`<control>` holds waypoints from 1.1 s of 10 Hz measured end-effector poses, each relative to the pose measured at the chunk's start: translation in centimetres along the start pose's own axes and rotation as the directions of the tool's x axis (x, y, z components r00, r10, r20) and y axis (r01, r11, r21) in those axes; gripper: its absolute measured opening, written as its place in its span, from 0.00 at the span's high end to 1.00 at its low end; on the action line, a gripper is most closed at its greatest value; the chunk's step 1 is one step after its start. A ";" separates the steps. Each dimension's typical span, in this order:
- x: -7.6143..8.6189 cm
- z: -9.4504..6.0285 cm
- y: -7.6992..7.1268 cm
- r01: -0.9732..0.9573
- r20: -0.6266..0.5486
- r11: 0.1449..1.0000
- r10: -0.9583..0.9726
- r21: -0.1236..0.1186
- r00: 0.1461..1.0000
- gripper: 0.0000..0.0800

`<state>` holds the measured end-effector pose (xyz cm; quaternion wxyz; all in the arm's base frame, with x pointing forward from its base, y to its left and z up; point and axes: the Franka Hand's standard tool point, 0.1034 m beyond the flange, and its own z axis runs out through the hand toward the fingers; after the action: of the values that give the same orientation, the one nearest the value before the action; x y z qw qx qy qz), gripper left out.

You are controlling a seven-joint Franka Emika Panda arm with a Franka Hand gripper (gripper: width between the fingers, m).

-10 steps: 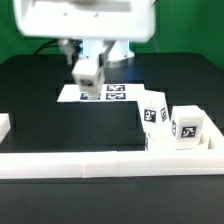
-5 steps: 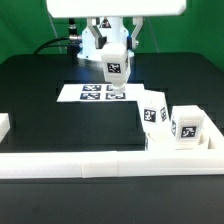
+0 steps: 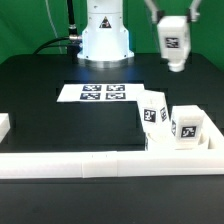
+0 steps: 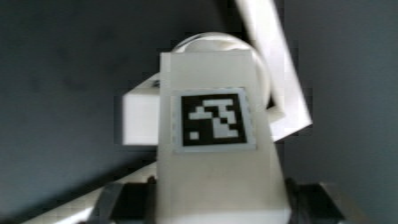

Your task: Assemble stool

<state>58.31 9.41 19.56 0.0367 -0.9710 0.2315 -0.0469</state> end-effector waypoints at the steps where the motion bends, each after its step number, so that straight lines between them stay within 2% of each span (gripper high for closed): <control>1: -0.4 0.7 -0.4 0.007 0.004 1.000 -0.007 -0.008 1.000 0.58; 5: -0.3 1.0 -0.1 0.007 0.007 1.000 -0.007 -0.011 1.000 0.58; 6: 0.0 1.7 -0.6 0.024 -0.022 1.000 -0.024 -0.005 0.999 0.58; 8: 1.2 3.4 -1.4 0.120 -0.056 0.993 -0.120 -0.013 0.991 0.58; 11: 1.6 3.6 -1.7 0.137 -0.079 0.991 -0.137 -0.008 0.987 0.58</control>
Offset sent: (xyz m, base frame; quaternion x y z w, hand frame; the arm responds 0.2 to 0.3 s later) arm 0.0000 0.0000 0.0000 0.0000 0.0000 0.0000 1.0000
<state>60.83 10.38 16.26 0.0232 -0.9821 0.1654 -0.0875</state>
